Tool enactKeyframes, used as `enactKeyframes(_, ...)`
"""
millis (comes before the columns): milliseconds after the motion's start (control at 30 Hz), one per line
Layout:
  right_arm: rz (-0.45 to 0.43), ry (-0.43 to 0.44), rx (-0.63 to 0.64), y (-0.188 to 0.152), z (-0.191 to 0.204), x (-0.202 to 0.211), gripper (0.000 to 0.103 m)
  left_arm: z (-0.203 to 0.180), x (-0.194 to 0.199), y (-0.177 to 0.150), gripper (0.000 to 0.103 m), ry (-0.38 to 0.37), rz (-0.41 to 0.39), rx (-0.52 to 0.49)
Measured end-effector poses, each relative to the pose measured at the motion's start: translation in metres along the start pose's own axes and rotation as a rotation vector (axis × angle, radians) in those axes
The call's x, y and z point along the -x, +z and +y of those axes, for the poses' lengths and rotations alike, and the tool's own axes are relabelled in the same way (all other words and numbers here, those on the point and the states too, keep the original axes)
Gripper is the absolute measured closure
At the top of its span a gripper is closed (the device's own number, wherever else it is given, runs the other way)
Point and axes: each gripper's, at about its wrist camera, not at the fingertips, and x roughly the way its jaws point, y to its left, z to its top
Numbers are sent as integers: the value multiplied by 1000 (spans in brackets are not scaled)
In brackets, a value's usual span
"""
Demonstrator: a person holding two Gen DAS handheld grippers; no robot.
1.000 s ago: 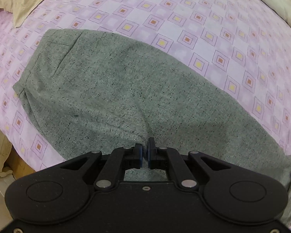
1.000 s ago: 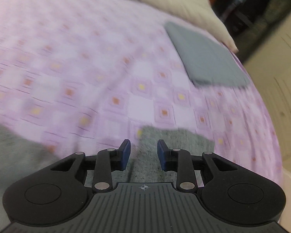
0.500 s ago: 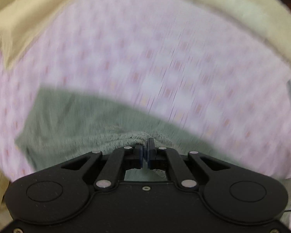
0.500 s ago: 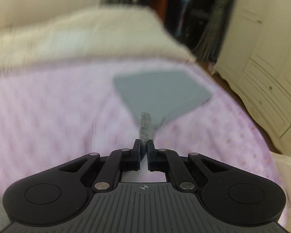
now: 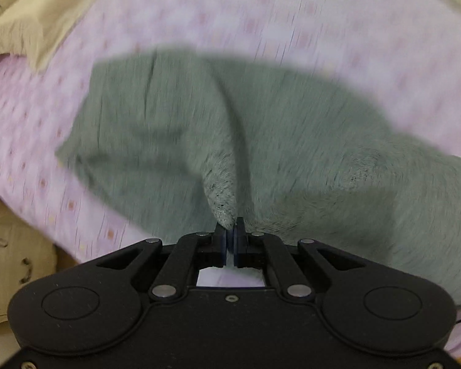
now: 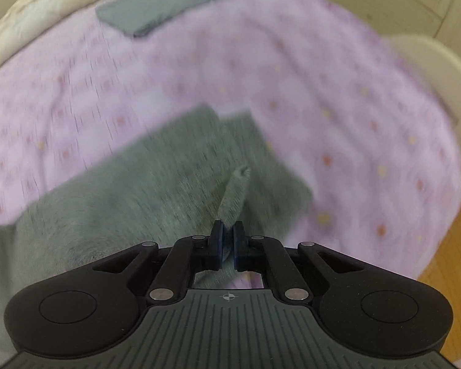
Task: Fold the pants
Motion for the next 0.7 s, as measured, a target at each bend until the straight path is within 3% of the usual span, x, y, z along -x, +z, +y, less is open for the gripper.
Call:
enactKeyframes(100,-47,45,-13,0,-5,11,97,-4,-5,-4,98,22,3,-20)
enactKeyframes(267,-186,103,-22,-5,-16,53,97,-13,34,-1,98,-16,-130,-29)
enactKeyframes(333,-145,62,7,-14,-21,38,97,-18,41,-6,98,6,-172,-46)
enactKeyframes(400,-60,62,30,-23,-26,16,95,-24,29,-12,98,32,-150,-59)
enactKeyframes(433,-58,53,42,-25,-28,14,93,-26,21,-14,98,38,-130,-57)
enactKeyframes(500,-121,81,67,-23,-31,28,91,-30,14,-17,98,49,-100,-57)
enactKeyframes(600,-263,111,156,-12,-27,48,84,-31,17,-17,98,45,-115,-46)
enactKeyframes(700,-267,137,235,18,-22,30,74,-31,22,-17,98,37,-124,-33)
